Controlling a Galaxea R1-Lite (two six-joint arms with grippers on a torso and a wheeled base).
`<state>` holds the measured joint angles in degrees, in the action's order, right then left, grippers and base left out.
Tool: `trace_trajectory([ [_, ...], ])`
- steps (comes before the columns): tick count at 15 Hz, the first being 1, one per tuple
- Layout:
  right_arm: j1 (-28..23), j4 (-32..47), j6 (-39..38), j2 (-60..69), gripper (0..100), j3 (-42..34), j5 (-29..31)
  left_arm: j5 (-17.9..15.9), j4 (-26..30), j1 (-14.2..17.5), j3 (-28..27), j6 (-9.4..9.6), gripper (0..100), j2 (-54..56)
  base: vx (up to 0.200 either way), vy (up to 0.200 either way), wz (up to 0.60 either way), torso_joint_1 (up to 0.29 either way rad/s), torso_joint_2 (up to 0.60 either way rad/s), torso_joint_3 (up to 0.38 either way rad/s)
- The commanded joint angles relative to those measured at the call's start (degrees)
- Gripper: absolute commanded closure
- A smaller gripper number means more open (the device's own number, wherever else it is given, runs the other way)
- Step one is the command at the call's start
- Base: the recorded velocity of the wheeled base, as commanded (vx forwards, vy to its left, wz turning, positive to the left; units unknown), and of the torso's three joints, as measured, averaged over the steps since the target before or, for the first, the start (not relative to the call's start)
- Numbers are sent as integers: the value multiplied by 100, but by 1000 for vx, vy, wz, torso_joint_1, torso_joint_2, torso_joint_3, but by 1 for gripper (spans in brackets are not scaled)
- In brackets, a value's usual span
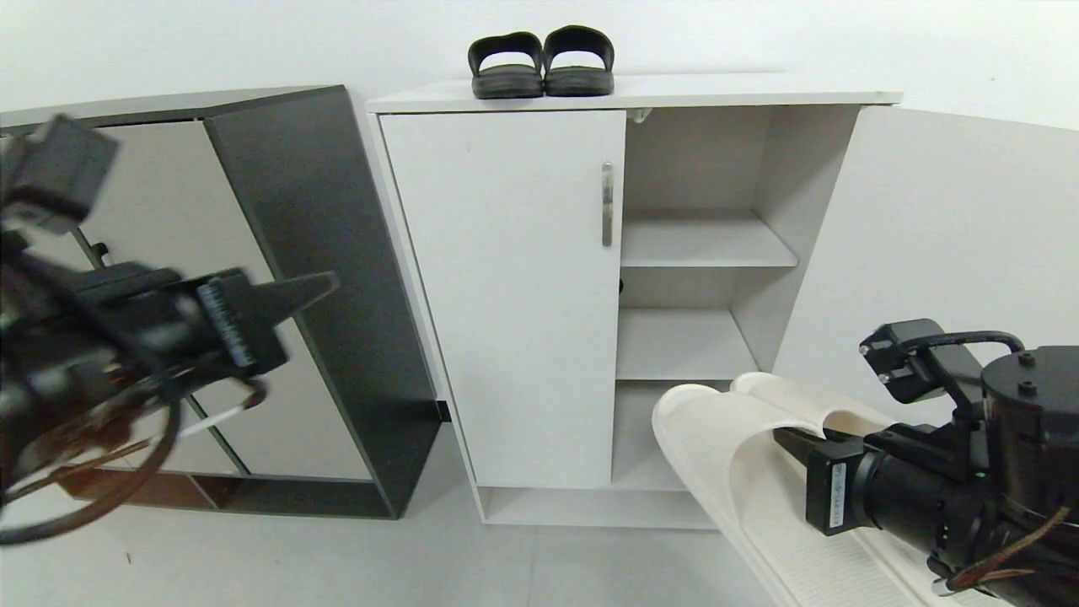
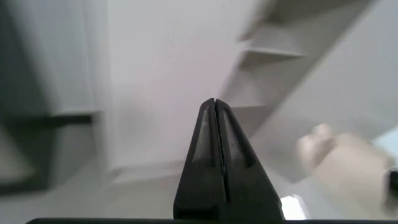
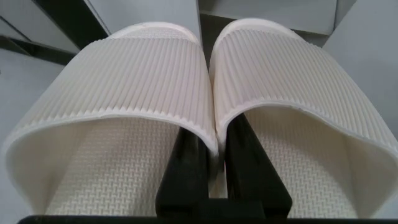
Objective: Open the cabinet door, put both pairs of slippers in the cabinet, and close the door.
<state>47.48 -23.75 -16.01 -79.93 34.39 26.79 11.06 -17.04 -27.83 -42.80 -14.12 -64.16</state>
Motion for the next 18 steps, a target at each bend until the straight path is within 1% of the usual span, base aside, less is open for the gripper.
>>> trace_trajectory([
  [1, -37, 10, 27, 92, 100, -73, 1, 1267, 1704, 1166, 1538, -118, 100, 3111, 0, 0, 0, 0, 0, 0],
  [2, -37, 28, 45, 145, 100, -99, 1, 1777, 1933, 1368, 1863, -91, 100, 3674, 0, 0, 0, 0, 0, 0],
  [3, -29, 46, 98, 145, 100, -108, 28, 2190, 2021, 1526, 2241, 14, 100, 4104, 0, 0, 0, 0, 0, 0],
  [4, -20, 54, 106, 101, 100, -117, 133, 2428, 2021, 1860, 2645, 216, 100, 4447, 0, 0, 0, 0, 0, 0],
  [5, -20, 54, 106, 57, 100, -143, 195, 2436, 2021, 2212, 2953, 322, 100, 4720, 0, 0, 0, 0, 0, 0],
  [6, -20, 37, 106, 22, 100, -152, 221, 2428, 2021, 2572, 3261, 524, 100, 5106, 0, 0, 0, 0, 0, 0],
  [7, -20, 46, 115, 4, 100, -143, 212, 2340, 2021, 2959, 3691, 1148, 100, 5889, 0, 0, 0, 0, 0, 0],
  [8, -11, 28, 159, -49, 100, -125, 212, 1847, 2003, 2880, 3876, 1412, 100, 6319, 0, 0, 0, 0, 0, 0],
  [9, -11, 19, 247, -57, 100, -125, 203, 1162, 1968, 2792, 4016, 1447, 100, 6416, 0, 0, 0, 0, 0, 0],
  [10, -2, 19, 300, -75, 100, -125, 177, 538, 1845, 2792, 4113, 1306, 100, 6416, 0, 0, 0, 0, 0, 0],
  [11, 51, 19, 300, -93, 100, -117, 177, -51, 1669, 2792, 4175, 1333, 100, 6416, 0, 0, 0, 0, 0, 0],
  [12, 86, 19, 309, -101, 100, -90, 177, -411, 1511, 2792, 4245, 1447, 100, 6416, 0, 0, 0, 0, 0, 0],
  [13, 130, 19, 309, -101, 100, -73, 177, -737, 1449, 2792, 4263, 1596, 100, 6416, 0, 0, 0, 0, 0, 0],
  [14, 147, 19, 317, -119, 100, -73, 177, -851, 1441, 2792, 4263, 1614, 100, 6416, 0, 0, 0, 0, 0, 0],
  [15, 147, 19, 317, -119, 100, -73, 177, -851, 1441, 2792, 4263, 1614, 100, 6416, 0, 0, 0, 0, 0, 0],
  [16, 147, 19, 432, -128, 100, -99, 186, -886, 1432, 2792, 4263, 1754, 100, 6416, 0, 0, 0, 0, 0, 0],
  [17, 147, 19, 432, -137, 100, -99, 177, -921, 1432, 2792, 4263, 1754, 100, 6416, 0, 0, 0, 0, 0, 0],
  [18, 156, 10, 432, -172, 100, -108, 177, -1255, 1660, 2792, 4280, 1816, 100, 6416, 0, 0, 0, 0, 0, 0],
])
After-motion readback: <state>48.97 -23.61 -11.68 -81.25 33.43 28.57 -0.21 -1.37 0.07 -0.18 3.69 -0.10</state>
